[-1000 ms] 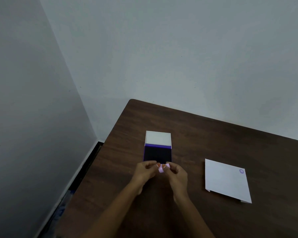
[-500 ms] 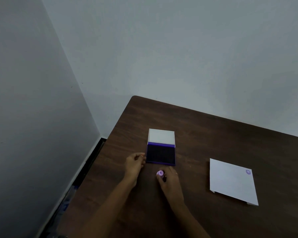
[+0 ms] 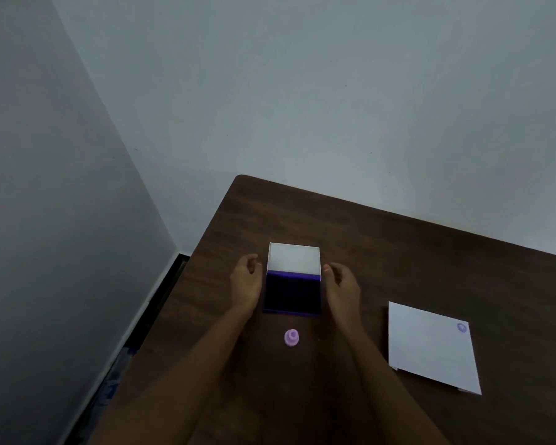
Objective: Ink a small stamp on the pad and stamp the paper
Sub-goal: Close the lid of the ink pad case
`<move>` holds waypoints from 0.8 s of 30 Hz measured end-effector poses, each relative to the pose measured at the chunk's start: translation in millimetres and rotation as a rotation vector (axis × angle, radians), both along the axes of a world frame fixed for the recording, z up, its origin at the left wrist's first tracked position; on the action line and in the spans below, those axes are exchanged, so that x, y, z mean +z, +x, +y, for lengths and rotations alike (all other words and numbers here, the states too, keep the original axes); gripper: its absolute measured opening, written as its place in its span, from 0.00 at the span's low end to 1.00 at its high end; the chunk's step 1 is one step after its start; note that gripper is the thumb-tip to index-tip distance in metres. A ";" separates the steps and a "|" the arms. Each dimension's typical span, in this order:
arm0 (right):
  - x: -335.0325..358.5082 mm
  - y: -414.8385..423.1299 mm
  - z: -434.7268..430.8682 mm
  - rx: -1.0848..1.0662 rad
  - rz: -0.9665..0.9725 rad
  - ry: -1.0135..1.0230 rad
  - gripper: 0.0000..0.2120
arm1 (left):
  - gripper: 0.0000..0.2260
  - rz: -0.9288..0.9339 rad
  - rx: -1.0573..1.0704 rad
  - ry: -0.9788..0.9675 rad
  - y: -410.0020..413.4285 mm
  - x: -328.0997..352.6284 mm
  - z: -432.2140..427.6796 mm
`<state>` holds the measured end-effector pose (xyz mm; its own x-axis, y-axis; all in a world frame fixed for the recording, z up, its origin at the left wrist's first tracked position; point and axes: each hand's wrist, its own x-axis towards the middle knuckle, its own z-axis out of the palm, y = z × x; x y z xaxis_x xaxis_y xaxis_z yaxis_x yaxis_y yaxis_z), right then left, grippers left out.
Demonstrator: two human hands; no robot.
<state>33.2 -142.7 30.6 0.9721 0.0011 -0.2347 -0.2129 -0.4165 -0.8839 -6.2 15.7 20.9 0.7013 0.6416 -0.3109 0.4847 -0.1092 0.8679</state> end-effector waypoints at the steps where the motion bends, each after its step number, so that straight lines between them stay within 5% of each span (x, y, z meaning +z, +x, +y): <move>1: -3.1 9.4 3.9 0.044 0.010 -0.051 0.17 | 0.13 0.005 -0.009 -0.009 6.3 0.2 0.6; 12: -25.6 41.1 36.6 0.209 0.010 -0.251 0.25 | 0.15 0.029 -0.085 -0.003 45.3 -2.6 -7.7; 24: 0.6 52.4 22.4 0.036 0.033 0.021 0.21 | 0.11 -0.081 0.086 -0.197 46.4 5.4 2.7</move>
